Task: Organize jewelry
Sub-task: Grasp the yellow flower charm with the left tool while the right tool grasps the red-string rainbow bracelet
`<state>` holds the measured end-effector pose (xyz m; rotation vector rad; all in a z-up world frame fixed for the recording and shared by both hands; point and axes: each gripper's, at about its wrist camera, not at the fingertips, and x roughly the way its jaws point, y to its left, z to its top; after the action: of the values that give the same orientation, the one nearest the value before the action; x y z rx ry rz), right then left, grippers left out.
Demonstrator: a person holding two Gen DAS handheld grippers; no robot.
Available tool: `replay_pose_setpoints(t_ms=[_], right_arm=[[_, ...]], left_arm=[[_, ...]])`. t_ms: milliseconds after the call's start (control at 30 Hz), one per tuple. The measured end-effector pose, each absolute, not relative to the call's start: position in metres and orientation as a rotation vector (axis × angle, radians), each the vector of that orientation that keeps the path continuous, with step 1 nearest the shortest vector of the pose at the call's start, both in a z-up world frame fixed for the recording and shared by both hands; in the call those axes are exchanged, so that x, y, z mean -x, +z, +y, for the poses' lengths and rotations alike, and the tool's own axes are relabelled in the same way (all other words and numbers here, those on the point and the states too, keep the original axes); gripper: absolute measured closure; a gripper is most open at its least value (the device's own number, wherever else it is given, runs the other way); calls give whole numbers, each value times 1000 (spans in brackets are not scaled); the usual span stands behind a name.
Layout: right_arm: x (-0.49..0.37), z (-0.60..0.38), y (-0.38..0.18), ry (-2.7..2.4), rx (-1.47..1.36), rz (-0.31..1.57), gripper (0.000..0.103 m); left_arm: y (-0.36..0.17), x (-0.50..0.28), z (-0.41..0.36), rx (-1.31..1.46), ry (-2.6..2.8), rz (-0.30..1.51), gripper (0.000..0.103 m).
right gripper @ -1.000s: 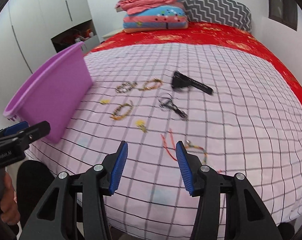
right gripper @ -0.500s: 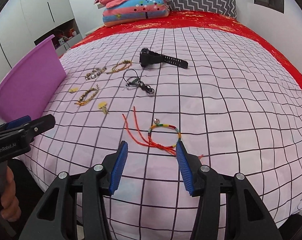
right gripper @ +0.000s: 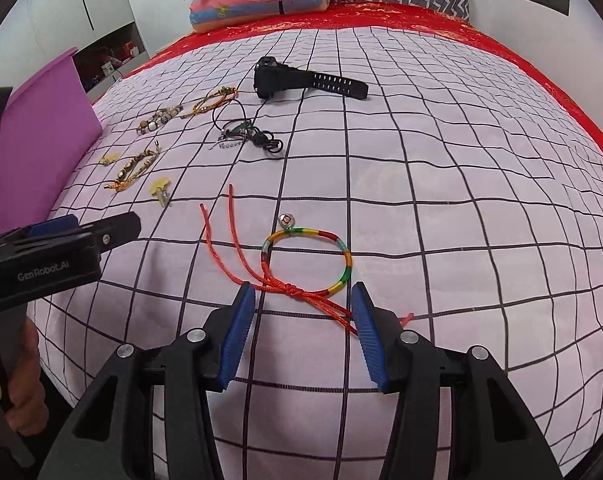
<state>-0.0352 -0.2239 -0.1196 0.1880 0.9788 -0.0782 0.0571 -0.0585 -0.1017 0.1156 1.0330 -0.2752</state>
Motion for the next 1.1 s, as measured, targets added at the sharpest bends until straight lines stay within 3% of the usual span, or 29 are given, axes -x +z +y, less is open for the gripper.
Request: replay_pose_setpoints(t_ms=[633, 700, 933, 1000, 1067, 1100], right_arm=[[16, -218, -130, -69, -109, 932, 55], [15, -218, -131, -68, -100, 928, 55], [14, -217, -132, -63, -90, 918, 59], [13, -216, -131, -62, -84, 917, 68], [14, -215, -130, -64, -78, 918, 78], [14, -216, -130, -65, -77, 919, 84]], left_arm=[[-123, -87, -81, -113, -301, 1002, 10], [-122, -87, -82, -114, -299, 988, 15], [-119, -81, -87, -132, -305, 956, 51], [-118, -78, -88, -136, -309, 949, 66], [-117, -75, -88, -138, -320, 949, 87], [-117, -75, -88, -136, -327, 954, 90]])
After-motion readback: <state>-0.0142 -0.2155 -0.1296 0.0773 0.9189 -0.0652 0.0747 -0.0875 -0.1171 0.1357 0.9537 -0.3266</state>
